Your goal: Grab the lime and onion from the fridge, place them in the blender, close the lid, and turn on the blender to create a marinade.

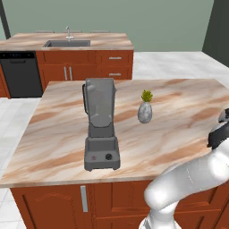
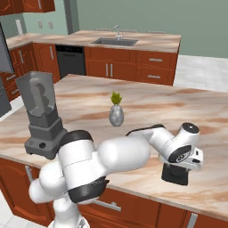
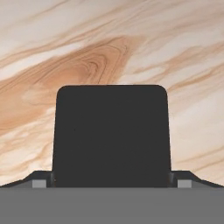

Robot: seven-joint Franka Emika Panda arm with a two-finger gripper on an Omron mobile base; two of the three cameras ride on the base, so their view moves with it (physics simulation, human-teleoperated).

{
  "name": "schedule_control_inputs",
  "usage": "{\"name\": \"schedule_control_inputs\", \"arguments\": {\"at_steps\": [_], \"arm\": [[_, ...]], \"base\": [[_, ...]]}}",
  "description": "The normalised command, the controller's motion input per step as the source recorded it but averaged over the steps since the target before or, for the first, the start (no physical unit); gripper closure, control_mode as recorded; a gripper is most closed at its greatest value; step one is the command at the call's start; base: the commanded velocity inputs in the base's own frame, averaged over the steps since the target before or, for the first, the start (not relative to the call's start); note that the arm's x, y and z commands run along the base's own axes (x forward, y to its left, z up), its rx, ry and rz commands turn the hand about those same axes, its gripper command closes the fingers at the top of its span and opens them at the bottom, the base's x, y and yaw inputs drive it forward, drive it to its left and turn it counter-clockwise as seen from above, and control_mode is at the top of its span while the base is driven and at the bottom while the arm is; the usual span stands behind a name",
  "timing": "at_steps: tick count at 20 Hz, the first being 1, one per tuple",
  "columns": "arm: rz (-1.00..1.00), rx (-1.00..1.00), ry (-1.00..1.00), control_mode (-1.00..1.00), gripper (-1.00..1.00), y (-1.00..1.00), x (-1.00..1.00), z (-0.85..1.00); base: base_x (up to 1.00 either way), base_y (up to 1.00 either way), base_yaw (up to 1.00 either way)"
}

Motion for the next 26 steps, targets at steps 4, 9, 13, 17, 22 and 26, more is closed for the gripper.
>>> {"name": "schedule_control_inputs", "arguments": {"at_steps": [4, 9, 13, 17, 22, 26], "arm": [[0.0, 0.0, 0.05, -1.0, -1.0, 0.0, 0.04, -0.13], [0.0, 0.0, 0.06, -1.0, -1.0, 0.04, 0.0, -0.16], [0.0, 0.0, 0.02, -1.0, -1.0, 0.14, 0.0, -0.17], [0.0, 0.0, 0.0, -1.0, -1.0, 0.15, 0.0, -0.14], [0.0, 0.0, 0.0, -1.0, -1.0, 0.04, 0.0, -0.25], [0.0, 0.0, 0.0, -1.0, -1.0, 0.0, 0.0, -0.35]], "base": [[0.0, 0.0, 0.0], [0.0, 0.0, 0.0], [0.0, 0.0, 0.0], [0.0, 0.0, 0.0], [0.0, 0.0, 0.0], [0.0, 0.0, 0.0]]}}
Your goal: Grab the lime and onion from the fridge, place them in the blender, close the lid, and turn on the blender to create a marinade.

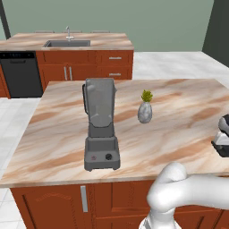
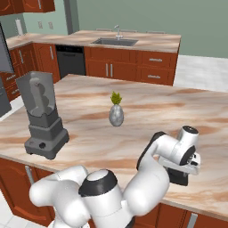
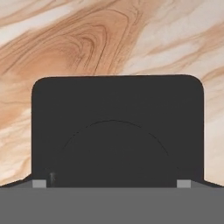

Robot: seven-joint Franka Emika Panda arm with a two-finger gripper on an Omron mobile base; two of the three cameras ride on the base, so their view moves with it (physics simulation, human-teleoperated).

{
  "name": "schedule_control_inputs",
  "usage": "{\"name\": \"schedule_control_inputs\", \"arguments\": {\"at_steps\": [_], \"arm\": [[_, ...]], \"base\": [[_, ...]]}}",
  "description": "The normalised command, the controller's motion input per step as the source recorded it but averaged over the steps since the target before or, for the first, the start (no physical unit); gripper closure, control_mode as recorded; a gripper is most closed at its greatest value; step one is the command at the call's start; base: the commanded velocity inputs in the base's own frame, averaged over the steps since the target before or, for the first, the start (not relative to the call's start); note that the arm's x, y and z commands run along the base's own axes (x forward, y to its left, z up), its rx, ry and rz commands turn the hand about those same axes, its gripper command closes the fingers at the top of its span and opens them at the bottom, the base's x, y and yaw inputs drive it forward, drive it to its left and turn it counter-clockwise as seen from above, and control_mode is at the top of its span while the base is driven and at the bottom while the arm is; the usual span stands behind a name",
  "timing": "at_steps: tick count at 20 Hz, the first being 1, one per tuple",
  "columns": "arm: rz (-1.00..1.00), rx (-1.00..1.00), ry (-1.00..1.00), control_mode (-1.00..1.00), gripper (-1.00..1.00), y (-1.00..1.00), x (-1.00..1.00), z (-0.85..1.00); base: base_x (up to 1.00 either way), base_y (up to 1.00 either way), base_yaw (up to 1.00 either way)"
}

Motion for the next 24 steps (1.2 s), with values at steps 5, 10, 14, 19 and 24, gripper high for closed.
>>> {"name": "schedule_control_inputs", "arguments": {"at_steps": [5, 10, 14, 19, 24], "arm": [[0.0, 0.0, 0.0, -1.0, -1.0, 0.0, 0.01, -0.38], [0.0, 0.0, 0.0, -1.0, 1.0, 0.01, 0.11, -0.28], [0.0, 0.0, -0.02, -1.0, 1.0, 0.08, 0.15, -0.11], [0.0, 0.0, -0.02, -1.0, 1.0, 0.0, 0.02, -0.02], [0.01, 0.0, 0.0, -1.0, 1.0, 0.01, 0.0, 0.07]], "base": [[0.0, 0.0, 0.0], [0.0, 0.0, 0.0], [0.0, 0.0, 0.0], [0.0, 0.0, 0.0], [0.0, 0.0, 0.0]]}}
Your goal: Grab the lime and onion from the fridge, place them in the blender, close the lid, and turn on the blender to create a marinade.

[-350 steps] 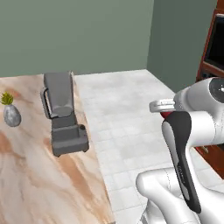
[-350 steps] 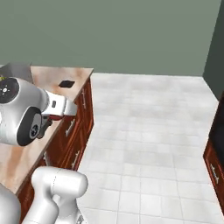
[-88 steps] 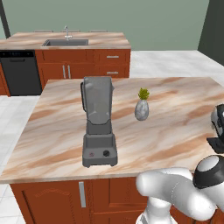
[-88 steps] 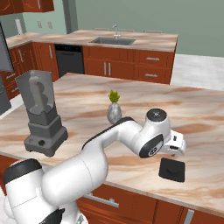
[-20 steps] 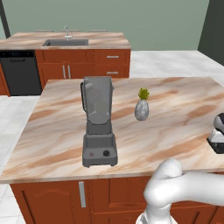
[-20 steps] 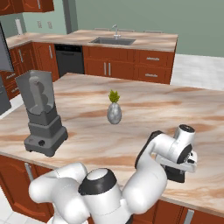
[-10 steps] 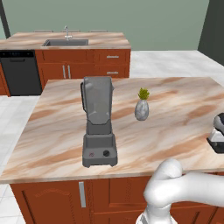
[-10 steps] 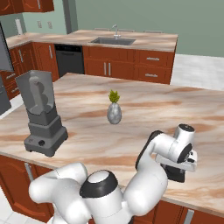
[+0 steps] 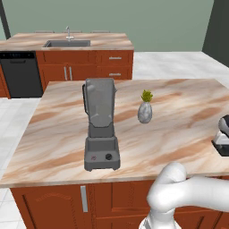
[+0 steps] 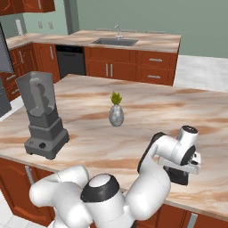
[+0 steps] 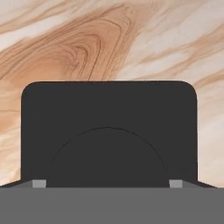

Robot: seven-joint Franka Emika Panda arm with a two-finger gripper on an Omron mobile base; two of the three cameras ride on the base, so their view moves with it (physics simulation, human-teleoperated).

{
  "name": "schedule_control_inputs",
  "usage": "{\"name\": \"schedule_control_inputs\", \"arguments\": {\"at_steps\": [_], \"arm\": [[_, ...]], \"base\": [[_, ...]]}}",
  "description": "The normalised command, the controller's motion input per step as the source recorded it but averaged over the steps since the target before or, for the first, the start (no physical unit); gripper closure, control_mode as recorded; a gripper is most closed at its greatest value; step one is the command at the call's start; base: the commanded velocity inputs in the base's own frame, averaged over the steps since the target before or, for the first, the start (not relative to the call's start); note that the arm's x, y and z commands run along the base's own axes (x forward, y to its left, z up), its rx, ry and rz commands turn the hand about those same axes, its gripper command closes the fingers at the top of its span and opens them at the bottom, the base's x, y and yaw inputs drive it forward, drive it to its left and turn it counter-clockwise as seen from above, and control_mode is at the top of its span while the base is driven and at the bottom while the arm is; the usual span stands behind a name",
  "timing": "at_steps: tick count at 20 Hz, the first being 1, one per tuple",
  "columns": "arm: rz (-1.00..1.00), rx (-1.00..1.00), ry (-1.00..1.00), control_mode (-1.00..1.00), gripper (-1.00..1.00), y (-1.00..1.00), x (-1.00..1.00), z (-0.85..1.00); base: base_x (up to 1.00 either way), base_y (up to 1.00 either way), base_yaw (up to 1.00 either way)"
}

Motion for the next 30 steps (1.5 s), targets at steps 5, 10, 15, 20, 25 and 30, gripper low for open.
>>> {"name": "schedule_control_inputs", "arguments": {"at_steps": [5, 10, 15, 20, 25, 30], "arm": [[0.0, -0.03, 0.0, -1.0, 1.0, 0.37, -0.23, 0.63], [0.0, -0.09, -0.06, -1.0, 1.0, 0.65, -0.31, 0.79], [-0.06, -0.07, -0.17, -1.0, 1.0, 0.87, -0.2, 0.76], [-0.14, -0.04, -0.26, -1.0, 1.0, 1.0, -0.17, 0.76], [-0.16, -0.02, -0.25, -1.0, 1.0, 1.0, -0.1, 0.92], [-0.12, -0.01, -0.18, -1.0, 1.0, 1.0, -0.02, 1.0]], "base": [[0.0, 0.0, 0.0], [0.0, 0.0, 0.0], [0.0, 0.0, 0.0], [0.0, 0.0, 0.0], [0.0, 0.0, 0.0], [0.0, 0.0, 0.0]]}}
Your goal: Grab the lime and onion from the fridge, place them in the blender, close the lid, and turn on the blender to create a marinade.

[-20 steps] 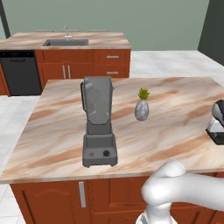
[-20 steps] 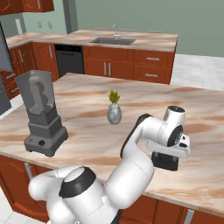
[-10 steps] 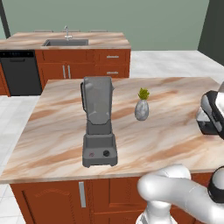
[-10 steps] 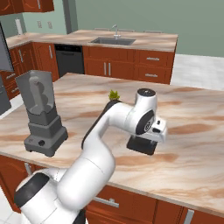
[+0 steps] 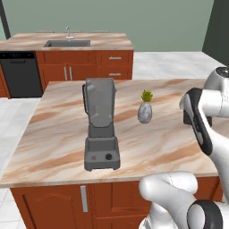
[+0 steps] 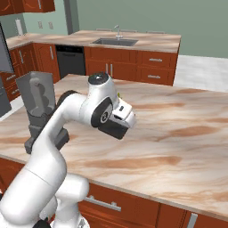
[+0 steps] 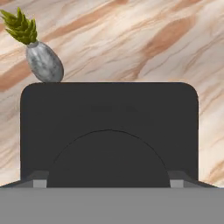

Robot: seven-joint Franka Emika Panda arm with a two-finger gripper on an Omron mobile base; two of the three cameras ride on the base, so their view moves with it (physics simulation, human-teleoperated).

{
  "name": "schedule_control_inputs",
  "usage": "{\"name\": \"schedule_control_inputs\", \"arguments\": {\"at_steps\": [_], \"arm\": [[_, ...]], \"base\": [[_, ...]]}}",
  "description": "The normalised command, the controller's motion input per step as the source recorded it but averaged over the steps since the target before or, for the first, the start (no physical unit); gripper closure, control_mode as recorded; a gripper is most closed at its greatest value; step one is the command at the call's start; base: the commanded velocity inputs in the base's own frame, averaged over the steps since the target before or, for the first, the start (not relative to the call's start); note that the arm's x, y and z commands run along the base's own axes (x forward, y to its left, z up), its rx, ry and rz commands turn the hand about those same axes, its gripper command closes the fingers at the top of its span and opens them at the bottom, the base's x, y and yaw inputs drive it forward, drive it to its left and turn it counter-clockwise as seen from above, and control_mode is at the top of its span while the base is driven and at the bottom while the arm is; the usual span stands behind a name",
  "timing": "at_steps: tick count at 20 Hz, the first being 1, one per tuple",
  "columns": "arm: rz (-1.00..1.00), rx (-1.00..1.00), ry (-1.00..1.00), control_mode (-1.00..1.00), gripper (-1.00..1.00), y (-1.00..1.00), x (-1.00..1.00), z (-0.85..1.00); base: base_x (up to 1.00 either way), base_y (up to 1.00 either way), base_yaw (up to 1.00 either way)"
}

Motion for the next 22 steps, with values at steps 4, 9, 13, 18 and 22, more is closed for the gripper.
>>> {"name": "schedule_control_inputs", "arguments": {"at_steps": [4, 9, 13, 18, 22], "arm": [[-0.1, -0.02, -0.17, -1.0, 1.0, 0.98, 0.0, 1.0], [-0.03, -0.05, -0.06, -1.0, 1.0, 0.93, 0.0, 1.0], [0.0, -0.07, 0.0, -1.0, 1.0, 0.85, 0.0, 0.96], [0.0, -0.09, 0.0, -1.0, 1.0, 0.83, 0.0, 0.87], [0.0, -0.09, 0.0, -1.0, 1.0, 0.82, 0.02, 0.59]], "base": [[0.0, 0.0, 0.0], [0.0, 0.0, 0.0], [0.0, 0.0, 0.0], [0.0, 0.0, 0.0], [0.0, 0.0, 0.0]]}}
